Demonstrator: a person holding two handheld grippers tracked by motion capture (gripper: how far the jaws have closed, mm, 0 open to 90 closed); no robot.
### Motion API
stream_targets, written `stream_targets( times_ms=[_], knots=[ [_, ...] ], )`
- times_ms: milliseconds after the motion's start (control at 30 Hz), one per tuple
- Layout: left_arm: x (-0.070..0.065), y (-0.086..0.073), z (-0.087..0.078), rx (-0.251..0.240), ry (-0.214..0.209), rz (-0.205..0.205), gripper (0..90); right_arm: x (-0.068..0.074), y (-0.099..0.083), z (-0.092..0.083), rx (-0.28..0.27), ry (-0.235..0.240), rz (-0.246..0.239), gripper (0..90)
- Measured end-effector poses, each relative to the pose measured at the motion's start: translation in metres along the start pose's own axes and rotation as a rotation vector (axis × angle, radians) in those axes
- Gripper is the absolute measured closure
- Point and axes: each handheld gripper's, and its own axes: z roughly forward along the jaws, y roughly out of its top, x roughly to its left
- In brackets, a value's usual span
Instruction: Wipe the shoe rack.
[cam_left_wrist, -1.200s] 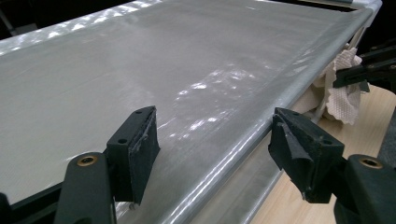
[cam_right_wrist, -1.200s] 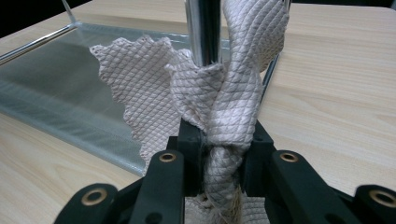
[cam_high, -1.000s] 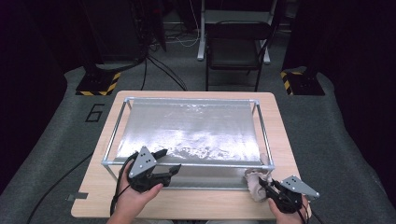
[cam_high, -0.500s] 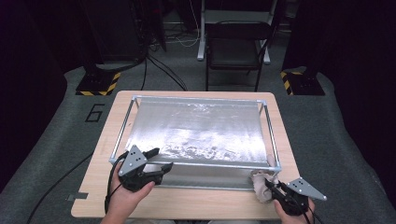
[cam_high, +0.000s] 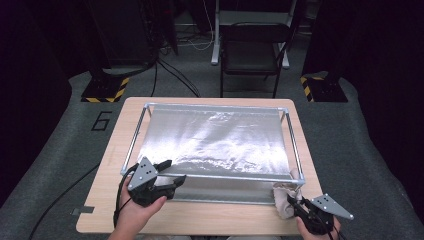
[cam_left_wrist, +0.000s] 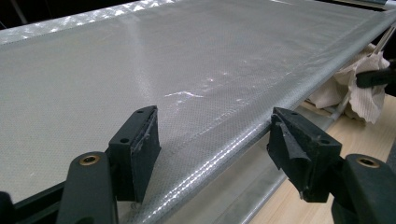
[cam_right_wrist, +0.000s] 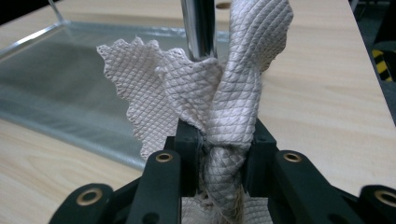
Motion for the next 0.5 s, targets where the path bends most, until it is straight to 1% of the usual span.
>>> stream_targets(
  times_ms=[33,67,100,133,167,233,267,300,333,433,467,500],
  knots=[
    [0.000,-0.001,0.000,-0.004,0.001,0.004,33.6,0.000,-0.006,-0.001,0.023,-0.006,-0.007,71.9],
    [0.000,-0.001,0.000,-0.004,0.000,0.008,33.7,-0.001,-0.009,0.000,0.024,-0.018,-0.010,72.8],
    [0.000,-0.001,0.000,-0.004,0.000,0.008,33.7,-0.001,-0.009,0.000,0.024,-0.018,-0.010,72.8],
    [0.000,-0.001,0.000,-0.005,-0.002,0.012,33.7,0.000,-0.013,0.001,0.037,-0.018,-0.005,73.9],
    [0.000,-0.001,0.000,0.000,-0.002,0.010,33.7,0.001,-0.018,0.002,0.059,-0.029,-0.006,76.5],
    [0.000,-0.001,0.000,-0.003,0.000,0.011,33.7,0.002,-0.020,0.002,0.062,-0.034,-0.001,77.6],
    [0.000,-0.001,0.000,-0.002,0.001,0.011,33.7,0.003,-0.023,0.003,0.031,-0.051,0.007,78.4],
    [0.000,-0.001,0.000,-0.001,0.000,0.011,33.7,0.002,-0.023,0.000,0.074,-0.023,0.007,78.8],
    [0.000,-0.001,0.000,-0.001,0.000,0.011,33.7,0.003,-0.025,-0.002,0.078,-0.016,0.004,79.1],
    [0.000,-0.001,0.000,-0.004,0.000,0.010,33.8,0.005,-0.026,-0.002,0.079,-0.024,0.003,79.4],
    [0.000,-0.001,0.000,-0.006,-0.001,0.011,33.8,0.006,-0.026,-0.002,0.082,-0.015,0.006,79.5],
    [0.000,-0.002,0.000,-0.004,-0.003,0.007,33.7,0.008,-0.028,0.001,0.041,-0.049,0.012,79.6]
  ],
)
